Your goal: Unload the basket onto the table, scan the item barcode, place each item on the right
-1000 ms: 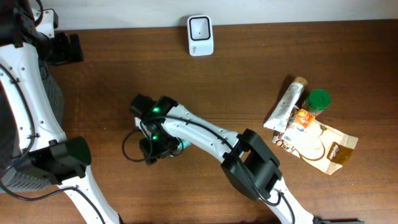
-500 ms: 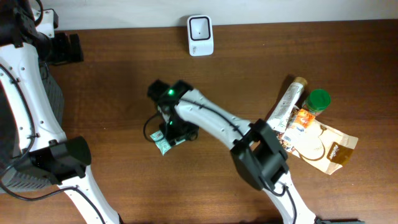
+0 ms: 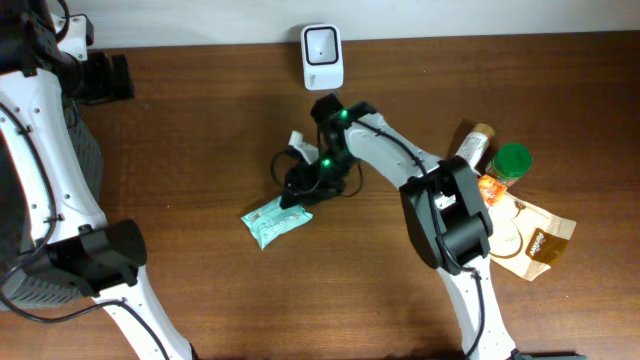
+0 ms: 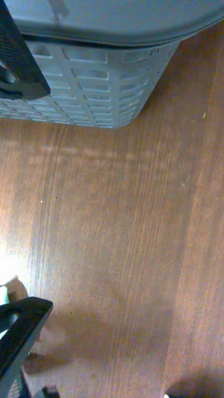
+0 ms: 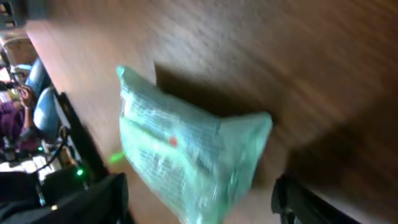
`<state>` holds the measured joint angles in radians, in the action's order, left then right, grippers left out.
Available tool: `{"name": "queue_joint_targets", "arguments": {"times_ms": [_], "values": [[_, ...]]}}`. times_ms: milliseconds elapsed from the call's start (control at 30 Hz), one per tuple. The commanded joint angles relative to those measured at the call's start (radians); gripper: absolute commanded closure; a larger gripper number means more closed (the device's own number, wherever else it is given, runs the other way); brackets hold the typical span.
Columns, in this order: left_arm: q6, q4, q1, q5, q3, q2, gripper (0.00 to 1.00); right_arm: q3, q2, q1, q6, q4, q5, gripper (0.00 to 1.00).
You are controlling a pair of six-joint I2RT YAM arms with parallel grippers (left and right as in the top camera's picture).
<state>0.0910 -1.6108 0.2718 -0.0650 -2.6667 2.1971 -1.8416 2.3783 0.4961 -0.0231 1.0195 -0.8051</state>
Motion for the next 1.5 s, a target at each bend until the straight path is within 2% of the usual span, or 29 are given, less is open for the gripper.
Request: {"name": "queue_joint_targets", "arguments": {"times_ms": [0,133,300,400,533,633,767,967,1033,1133,1467], "values": [[0.019,0.001,0.006,-0.010,-0.004,-0.013,0.01,0.076,0.000,0.024,0.092,-0.087,-0.034,0.27],[0.019,0.001,0.006,-0.010,-0.004,-0.013,0.01,0.129,0.000,0.060,0.195,-0.200,-0.029,0.28],[0.019,0.001,0.006,-0.010,-0.004,-0.013,0.01,0.245,0.029,0.080,0.321,-0.333,-0.023,0.52],[0.019,0.001,0.006,-0.010,-0.004,-0.013,0.01,0.250,0.041,0.080,0.321,-0.341,-0.026,0.67],[0.019,0.001,0.006,-0.010,-0.004,-0.013,0.01,0.250,0.041,0.080,0.320,-0.370,-0.082,0.78],[0.019,0.001,0.006,-0.010,-0.004,-0.013,0.01,0.250,0.040,0.080,0.320,-0.374,-0.097,0.96],[0.019,0.001,0.006,-0.010,-0.004,-0.013,0.01,0.240,-0.005,0.051,0.315,-0.369,-0.107,0.96],[0.019,0.000,0.006,-0.010,-0.004,-0.013,0.01,0.240,-0.266,-0.058,0.237,-0.254,-0.100,0.96],[0.019,0.001,0.006,-0.010,-0.004,-0.013,0.01,0.240,-0.284,-0.084,0.238,-0.237,-0.098,0.96],[0.019,0.001,0.006,-0.010,-0.004,-0.013,0.01,0.251,-0.281,-0.121,0.294,-0.227,0.040,0.96],[0.019,0.000,0.006,-0.010,-0.004,-0.013,0.01,0.250,-0.343,-0.204,0.265,-0.227,-0.089,0.96]]}}
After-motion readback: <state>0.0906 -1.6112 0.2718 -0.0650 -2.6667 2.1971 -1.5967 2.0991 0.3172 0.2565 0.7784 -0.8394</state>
